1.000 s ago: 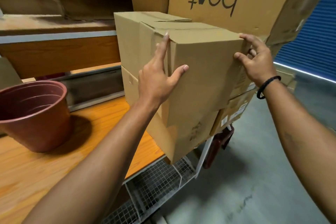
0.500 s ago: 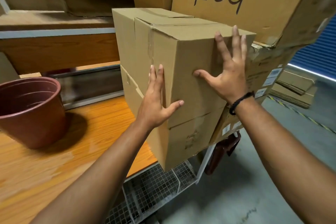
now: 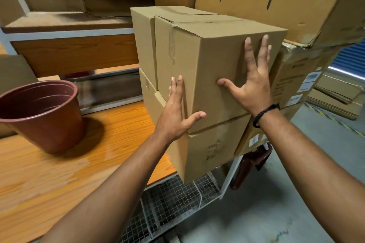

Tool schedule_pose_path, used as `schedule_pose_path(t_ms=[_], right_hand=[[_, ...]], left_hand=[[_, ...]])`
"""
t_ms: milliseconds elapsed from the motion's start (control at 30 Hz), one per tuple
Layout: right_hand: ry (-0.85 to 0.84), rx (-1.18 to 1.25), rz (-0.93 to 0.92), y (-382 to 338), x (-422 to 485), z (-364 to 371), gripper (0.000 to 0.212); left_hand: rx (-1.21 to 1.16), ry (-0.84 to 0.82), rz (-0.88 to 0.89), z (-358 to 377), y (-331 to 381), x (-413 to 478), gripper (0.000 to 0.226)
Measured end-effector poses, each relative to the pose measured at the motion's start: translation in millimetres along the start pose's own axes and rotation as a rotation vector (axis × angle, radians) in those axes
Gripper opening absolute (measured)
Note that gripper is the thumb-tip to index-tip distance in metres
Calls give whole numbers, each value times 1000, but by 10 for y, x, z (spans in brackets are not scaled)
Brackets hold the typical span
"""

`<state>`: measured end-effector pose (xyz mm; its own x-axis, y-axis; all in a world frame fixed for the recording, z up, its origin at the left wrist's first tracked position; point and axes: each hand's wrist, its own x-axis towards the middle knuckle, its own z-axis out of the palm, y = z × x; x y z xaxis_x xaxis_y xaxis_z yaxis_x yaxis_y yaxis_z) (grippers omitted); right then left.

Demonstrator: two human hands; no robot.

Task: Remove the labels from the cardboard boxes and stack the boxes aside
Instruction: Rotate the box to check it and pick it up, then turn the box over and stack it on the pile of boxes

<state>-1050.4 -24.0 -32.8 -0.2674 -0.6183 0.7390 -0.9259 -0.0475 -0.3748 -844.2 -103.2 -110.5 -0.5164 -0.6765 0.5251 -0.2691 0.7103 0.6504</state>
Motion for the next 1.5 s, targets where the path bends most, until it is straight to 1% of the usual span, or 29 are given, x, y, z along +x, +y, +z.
schedule_pose_path(t_ms=[133, 200, 267, 367, 433, 500, 600, 800, 1000, 1100, 1167, 1267, 1333, 1500], right_hand=[[-7, 6, 12, -85, -169, 48, 104], [16, -25, -32, -232, -293, 52, 104], [25, -55, -166, -486, -478, 91, 100], [-53, 35, -396, -968, -787, 295, 88], [-117, 129, -483, -1255, -932, 508, 81], [-168, 200, -519, -1517, -1028, 736, 77], [-252, 272, -516, -1936, -1132, 1071, 73], [-449, 378, -521, -3017, -1406, 1690, 75], [-523, 506, -544, -4388, -1751, 2198, 81], [-545, 554, -563, -5011, -1923, 2472, 81], [-561, 589, -545, -5363, -2016, 2622, 81], [-613, 624, -497, -5723, -2128, 2800, 80], [-628, 622, -480, -5841, -2126, 2927, 80], [-611, 578, -367, -5762, -1936, 3202, 78]], left_hand=[[13, -12, -3, 25, -31, -126, 109], [26, 0, 0, -27, -51, -178, 106], [46, 50, -2, -159, -89, -225, 102], [61, 124, -54, -467, -200, -351, 96], [77, 156, -92, -721, -298, -507, 93], [105, 198, -124, -1010, -409, -751, 90], [177, 288, -182, -1535, -593, -1237, 89], [362, 473, -350, -2784, -926, -2388, 95], [494, 590, -451, -4036, -1070, -3385, 95], [549, 631, -481, -4635, -1155, -3801, 97], [565, 666, -513, -4955, -1208, -4015, 97], [549, 678, -560, -5223, -1291, -4199, 96], [541, 629, -554, -5290, -1354, -4193, 93], [490, 538, -518, -5224, -1572, -3901, 88]])
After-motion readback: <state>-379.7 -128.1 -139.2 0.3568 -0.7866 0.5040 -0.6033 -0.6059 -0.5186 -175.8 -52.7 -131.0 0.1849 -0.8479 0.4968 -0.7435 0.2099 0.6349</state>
